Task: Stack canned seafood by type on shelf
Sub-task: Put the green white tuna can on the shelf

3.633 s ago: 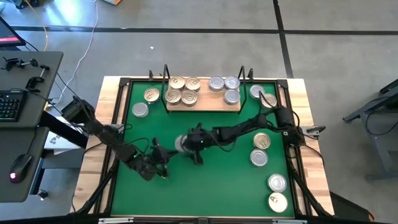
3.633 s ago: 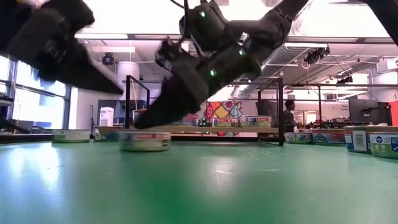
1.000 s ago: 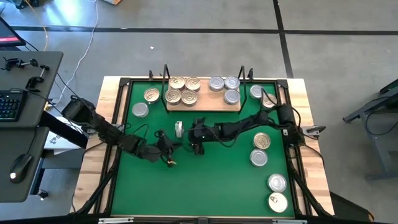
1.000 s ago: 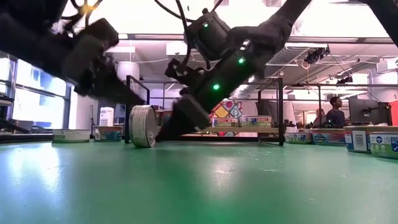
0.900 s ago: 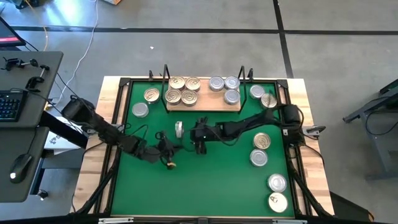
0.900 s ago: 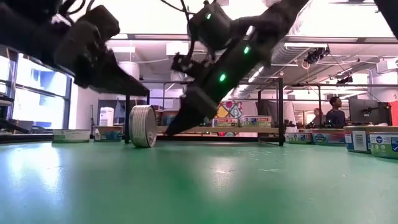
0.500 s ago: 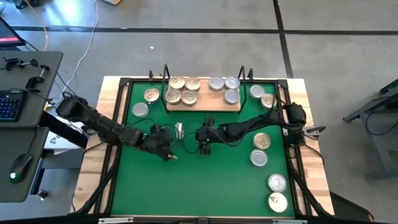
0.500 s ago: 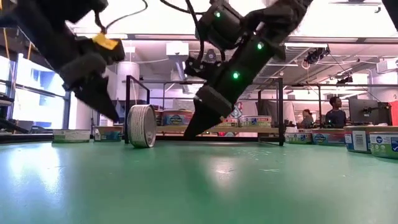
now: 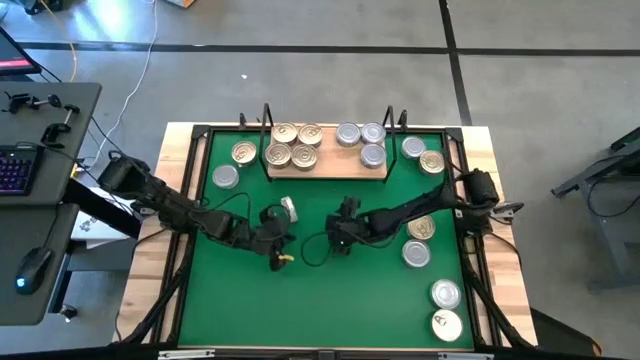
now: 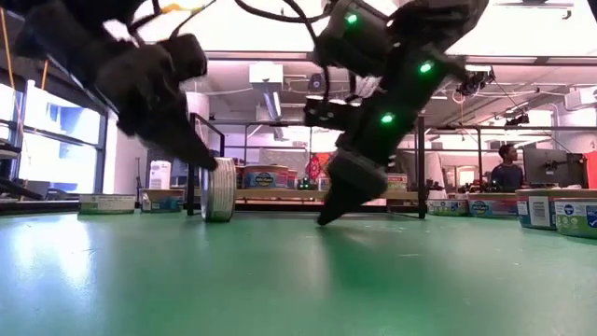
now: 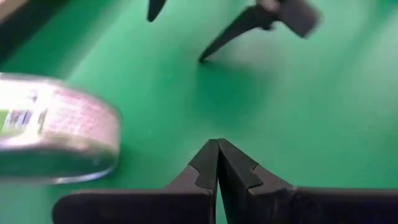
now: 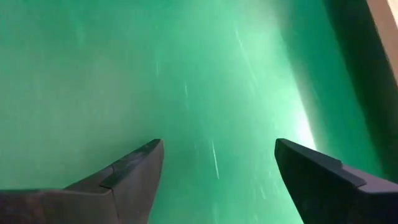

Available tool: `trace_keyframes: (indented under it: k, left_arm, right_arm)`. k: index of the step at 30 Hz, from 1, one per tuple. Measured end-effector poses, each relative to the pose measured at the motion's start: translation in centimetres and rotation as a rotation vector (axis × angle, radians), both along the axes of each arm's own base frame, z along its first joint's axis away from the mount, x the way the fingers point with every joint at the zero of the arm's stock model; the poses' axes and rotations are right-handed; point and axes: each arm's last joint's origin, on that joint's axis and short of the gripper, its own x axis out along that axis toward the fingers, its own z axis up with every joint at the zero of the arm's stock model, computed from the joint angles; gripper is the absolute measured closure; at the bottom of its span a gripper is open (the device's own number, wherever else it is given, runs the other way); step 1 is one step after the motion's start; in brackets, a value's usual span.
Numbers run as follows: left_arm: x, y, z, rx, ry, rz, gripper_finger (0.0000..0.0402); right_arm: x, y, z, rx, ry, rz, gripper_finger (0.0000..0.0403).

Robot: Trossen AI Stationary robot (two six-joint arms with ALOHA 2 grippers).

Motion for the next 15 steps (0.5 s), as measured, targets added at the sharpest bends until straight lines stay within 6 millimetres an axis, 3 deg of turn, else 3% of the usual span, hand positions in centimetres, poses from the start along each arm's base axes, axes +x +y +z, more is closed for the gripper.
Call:
trace_keyframes:
  k: [5,8,15]
  left_arm:
    - [0.6,-1.0,2.4,0.142,0.051,-0.12,0.0401]
    - [0.8,-0.5,3.8,0.227,0.165,-0.109,0.0394]
    - [0.6,1.5,6.5,0.366,0.445,-0.145,0.0316]
  right_arm:
    - [-1.8,0.7,0.8,-0.058,0.096,-0.059,0.0098]
    - [-2.8,1.2,1.1,-0.091,0.136,-0.08,0.0098]
    - [-4.8,3.2,0.5,-0.102,0.206,-0.072,0.0098]
